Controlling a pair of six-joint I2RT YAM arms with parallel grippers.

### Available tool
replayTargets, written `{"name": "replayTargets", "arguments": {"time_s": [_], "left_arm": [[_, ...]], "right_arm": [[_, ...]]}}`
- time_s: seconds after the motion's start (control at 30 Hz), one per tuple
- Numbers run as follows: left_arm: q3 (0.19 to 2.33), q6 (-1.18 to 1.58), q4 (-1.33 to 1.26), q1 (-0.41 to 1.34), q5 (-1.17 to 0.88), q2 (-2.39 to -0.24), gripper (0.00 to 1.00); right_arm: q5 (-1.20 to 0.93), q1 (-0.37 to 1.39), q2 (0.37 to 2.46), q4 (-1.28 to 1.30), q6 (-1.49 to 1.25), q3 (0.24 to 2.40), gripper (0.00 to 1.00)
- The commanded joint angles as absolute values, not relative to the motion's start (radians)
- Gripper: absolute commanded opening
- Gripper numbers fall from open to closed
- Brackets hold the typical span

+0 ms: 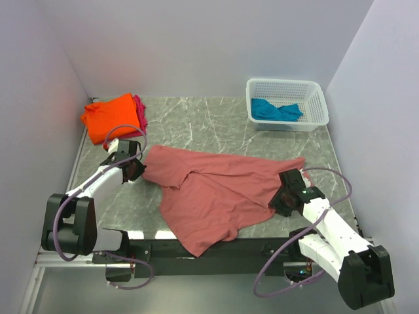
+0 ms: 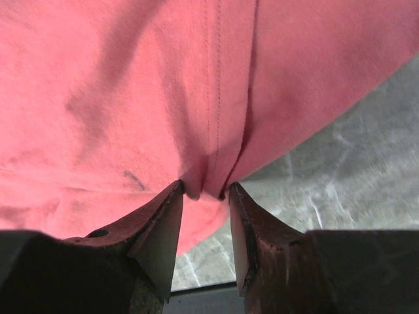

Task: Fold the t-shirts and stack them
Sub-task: Flatten the tshirt out

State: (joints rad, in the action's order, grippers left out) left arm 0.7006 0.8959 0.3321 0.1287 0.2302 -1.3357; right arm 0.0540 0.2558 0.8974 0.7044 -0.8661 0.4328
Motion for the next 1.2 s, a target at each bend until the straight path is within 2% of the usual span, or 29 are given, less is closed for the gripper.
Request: {"name": "replayTargets", "arguments": {"time_s": [0.0,0.27,0.8,0.93,0.97,1.07,1.17], "left_arm": [[0.704,0.888,0.350,0.130,0.259,-1.301,0.01],[0.695,0.891,0.350,0.130,0.278,-1.302,0.01],[0.693,0.891,0.359,0.130,0.293,-1.290,0.01],[0.693,0.891,0.364,0.130,0.296,-1.284,0.01],[0.693,0.893,0.364,0.130,0.298,-1.282,0.01],[0.695,0.893,0.365,0.130,0.296,-1.279,0.01],[0.692,0.893,0.364,0.130,0.295,-1.276,0.01]], "right_arm": [[0.055,0.261,0.877,0.767,-0.864,0.478,0.42],[0.040,0.261,0.844,0.854,-0.841,0.531,0.43],[0.005,0.262,1.009,0.657,-0.804,0.469,0.45],[0.031,0.261,1.025,0.647,-0.807,0.469,0.36],[0.034,0.262,1.029,0.647,-0.805,0.471,0.31],[0.058,0.261,1.031,0.655,-0.805,0.485,0.24],[0.095,0.261,1.022,0.683,-0.801,0.505,0.19]]}}
